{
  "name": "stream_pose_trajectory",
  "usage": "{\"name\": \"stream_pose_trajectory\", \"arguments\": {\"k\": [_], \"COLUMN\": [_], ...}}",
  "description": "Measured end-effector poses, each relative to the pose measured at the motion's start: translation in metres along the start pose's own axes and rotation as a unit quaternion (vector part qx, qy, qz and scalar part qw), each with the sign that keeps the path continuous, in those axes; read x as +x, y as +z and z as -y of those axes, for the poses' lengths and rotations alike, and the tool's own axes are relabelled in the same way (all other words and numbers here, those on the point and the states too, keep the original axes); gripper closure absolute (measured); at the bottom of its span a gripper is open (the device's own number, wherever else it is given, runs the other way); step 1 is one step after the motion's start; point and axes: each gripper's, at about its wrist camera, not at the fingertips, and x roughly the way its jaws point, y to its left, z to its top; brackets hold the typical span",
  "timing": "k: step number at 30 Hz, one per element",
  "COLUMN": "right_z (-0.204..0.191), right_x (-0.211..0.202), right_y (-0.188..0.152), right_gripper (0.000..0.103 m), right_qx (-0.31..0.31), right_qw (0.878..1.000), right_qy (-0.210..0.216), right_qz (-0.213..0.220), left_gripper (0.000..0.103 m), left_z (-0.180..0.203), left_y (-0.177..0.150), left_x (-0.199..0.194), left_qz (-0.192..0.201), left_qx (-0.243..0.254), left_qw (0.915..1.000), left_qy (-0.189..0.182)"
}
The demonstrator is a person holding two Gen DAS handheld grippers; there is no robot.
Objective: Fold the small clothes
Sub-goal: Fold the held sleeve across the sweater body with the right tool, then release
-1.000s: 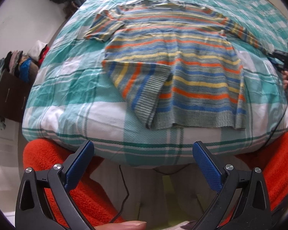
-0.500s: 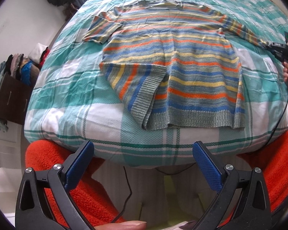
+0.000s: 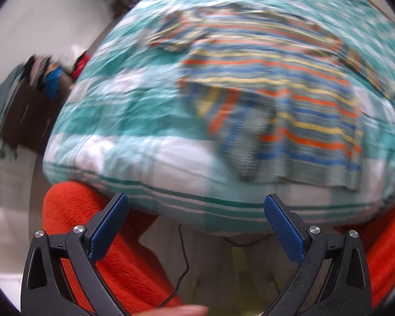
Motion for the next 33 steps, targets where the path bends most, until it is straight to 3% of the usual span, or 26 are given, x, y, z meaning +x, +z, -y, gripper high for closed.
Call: {"name": "stream_pose_trajectory", "arguments": {"k": [1, 3, 4, 6, 7, 10, 11, 12, 13, 14, 16, 18, 22, 23, 24, 25, 26, 28, 29, 30, 31, 32, 33], "right_z": [-0.017, -0.074, -0.111, -0.162, -0.174, -0.209, -0.211, -0.198, -0.189, -0.176, -0.16, -0.145, -0.144, -0.139, -0.14, -0.144, -0.149, -0.152, -0.15, -0.146, -0.141, -0.137, -0.133], "right_x": [-0.01, -0.038, -0.053, -0.064, -0.064, -0.043, -0.033, -0.028, -0.031, -0.032, -0.033, -0.028, -0.042, -0.047, -0.049, -0.047, -0.046, -0.026, -0.021, -0.017, -0.022, -0.029, -0.037], "right_y": [-0.011, -0.052, -0.081, -0.118, -0.129, -0.152, -0.156, -0.161, -0.163, -0.164, -0.166, -0.167, -0.166, -0.168, -0.167, -0.166, -0.168, -0.171, -0.174, -0.176, -0.178, -0.178, -0.178], "right_gripper": [0.06, 0.06, 0.059, 0.053, 0.051, 0.053, 0.078, 0.094, 0.094, 0.102, 0.103, 0.103, 0.093, 0.08, 0.059, 0.05, 0.043, 0.049, 0.083, 0.097, 0.097, 0.097, 0.098], "right_qx": [-0.017, -0.055, -0.069, -0.078, -0.078, -0.076, -0.077, -0.057, -0.041, -0.028, -0.036, -0.022, 0.006, 0.014, 0.023, 0.023, 0.022, 0.025, 0.026, 0.037, 0.043, 0.043, 0.039], "right_qw": [1.0, 0.995, 0.987, 0.974, 0.973, 0.977, 0.979, 0.981, 0.981, 0.983, 0.986, 0.984, 0.986, 0.985, 0.983, 0.983, 0.984, 0.982, 0.98, 0.976, 0.975, 0.977, 0.98], "right_qy": [0.01, 0.082, 0.137, 0.2, 0.209, 0.184, 0.164, 0.158, 0.163, 0.149, 0.127, 0.141, 0.147, 0.156, 0.169, 0.17, 0.168, 0.163, 0.169, 0.186, 0.19, 0.185, 0.176], "right_qz": [-0.004, -0.031, -0.049, -0.066, -0.067, -0.075, -0.093, -0.101, -0.101, -0.102, -0.102, -0.109, -0.072, -0.069, -0.065, -0.063, -0.064, -0.09, -0.099, -0.107, -0.102, -0.092, -0.08], "left_gripper": [0.001, 0.002, 0.002, 0.002, 0.002, 0.002, 0.002, 0.002, 0.002, 0.002, 0.002, 0.004, 0.006, 0.007, 0.007, 0.008, 0.012, 0.022, 0.028, 0.049, 0.067, 0.097, 0.098], "left_z": [-0.009, -0.024, -0.026, -0.026, -0.023, -0.019, -0.019, -0.021, -0.024, -0.027, -0.027, -0.021, 0.008, 0.021, 0.03, 0.04, 0.051, 0.061, 0.06, 0.055, 0.052, 0.044, 0.04], "left_y": [0.0, -0.001, -0.002, -0.003, -0.003, -0.004, -0.005, -0.006, -0.008, -0.009, -0.008, 0.0, 0.021, 0.026, 0.028, 0.031, 0.034, 0.04, 0.042, 0.043, 0.044, 0.045, 0.045], "left_x": [0.007, 0.02, 0.024, 0.026, 0.025, 0.018, 0.015, 0.012, 0.009, 0.009, 0.013, 0.016, 0.021, 0.026, 0.032, 0.043, 0.057, 0.085, 0.089, 0.088, 0.086, 0.085, 0.083], "left_qz": [-0.004, -0.014, -0.013, -0.007, -0.001, 0.017, 0.022, 0.028, 0.036, 0.043, 0.043, 0.056, 0.086, 0.096, 0.101, 0.102, 0.094, 0.064, 0.06, 0.061, 0.06, 0.055, 0.055], "left_qx": [-0.011, -0.024, -0.023, -0.015, -0.005, 0.026, 0.029, 0.03, 0.03, 0.03, 0.034, 0.039, 0.069, 0.084, 0.096, 0.109, 0.124, 0.135, 0.125, 0.111, 0.101, 0.08, 0.069], "left_qw": [0.9999, 0.9995, 0.9996, 0.9997, 0.9998, 0.9995, 0.9993, 0.9991, 0.9989, 0.9986, 0.9984, 0.9968, 0.9925, 0.9907, 0.9896, 0.9886, 0.9879, 0.9887, 0.9903, 0.9919, 0.9929, 0.9946, 0.9952], "left_qy": [0.007, 0.012, 0.013, 0.018, 0.017, 0.01, 0.006, 0.003, -0.001, -0.003, -0.013, -0.041, -0.054, -0.047, -0.036, -0.019, 0.002, 0.018, 0.009, -0.006, -0.02, -0.037, -0.042]}}
